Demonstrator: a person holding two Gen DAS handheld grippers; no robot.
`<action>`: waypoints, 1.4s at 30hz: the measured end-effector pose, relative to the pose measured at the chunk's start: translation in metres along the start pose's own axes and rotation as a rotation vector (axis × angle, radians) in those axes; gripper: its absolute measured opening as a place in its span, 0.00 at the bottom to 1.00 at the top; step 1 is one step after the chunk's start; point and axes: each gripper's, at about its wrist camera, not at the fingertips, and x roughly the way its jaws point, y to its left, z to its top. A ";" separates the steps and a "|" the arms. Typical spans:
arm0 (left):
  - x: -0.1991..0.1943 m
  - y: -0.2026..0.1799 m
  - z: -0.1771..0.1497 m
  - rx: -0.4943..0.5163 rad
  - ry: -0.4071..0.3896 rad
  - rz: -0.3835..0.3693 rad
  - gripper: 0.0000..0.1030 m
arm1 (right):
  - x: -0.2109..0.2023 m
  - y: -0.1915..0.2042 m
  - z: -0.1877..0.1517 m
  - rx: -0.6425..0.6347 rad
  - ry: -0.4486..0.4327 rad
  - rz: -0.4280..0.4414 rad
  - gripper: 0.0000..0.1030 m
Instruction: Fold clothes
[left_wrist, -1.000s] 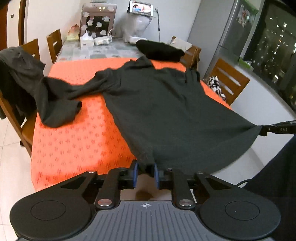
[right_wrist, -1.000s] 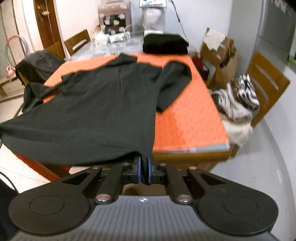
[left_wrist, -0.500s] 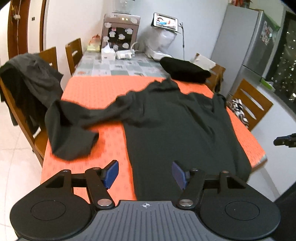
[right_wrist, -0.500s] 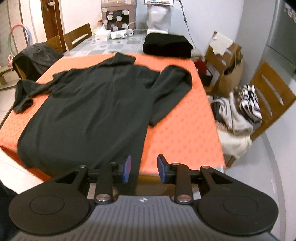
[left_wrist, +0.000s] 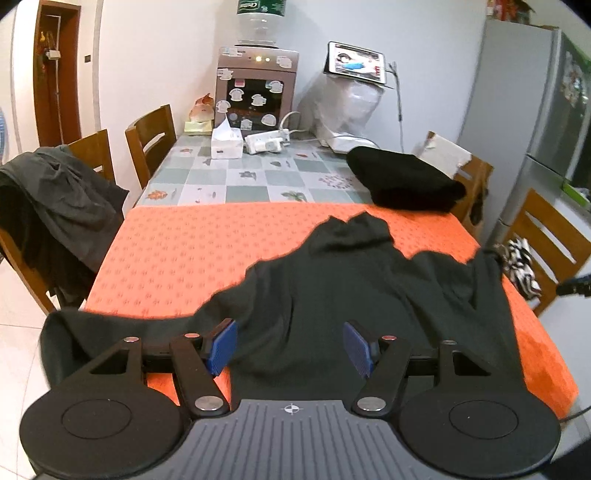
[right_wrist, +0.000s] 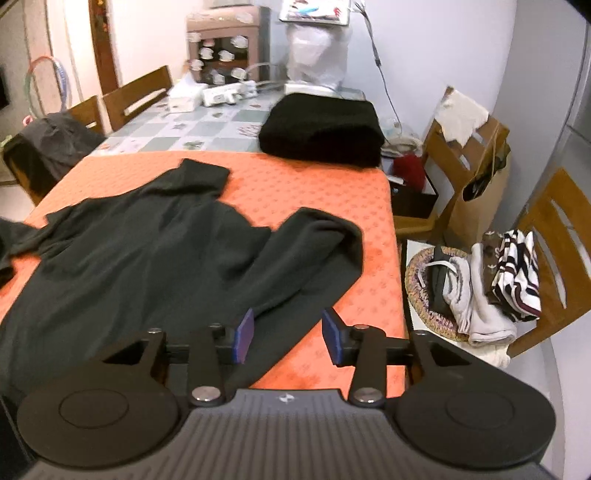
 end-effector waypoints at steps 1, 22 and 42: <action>0.009 -0.002 0.005 -0.001 -0.001 0.009 0.64 | 0.012 -0.008 0.003 0.017 0.010 0.002 0.45; 0.102 0.009 0.033 -0.013 0.085 0.048 0.65 | 0.145 -0.014 -0.026 0.308 0.125 -0.083 0.62; 0.128 0.003 0.045 -0.012 0.097 -0.040 0.65 | 0.116 -0.014 -0.007 0.269 0.091 -0.142 0.02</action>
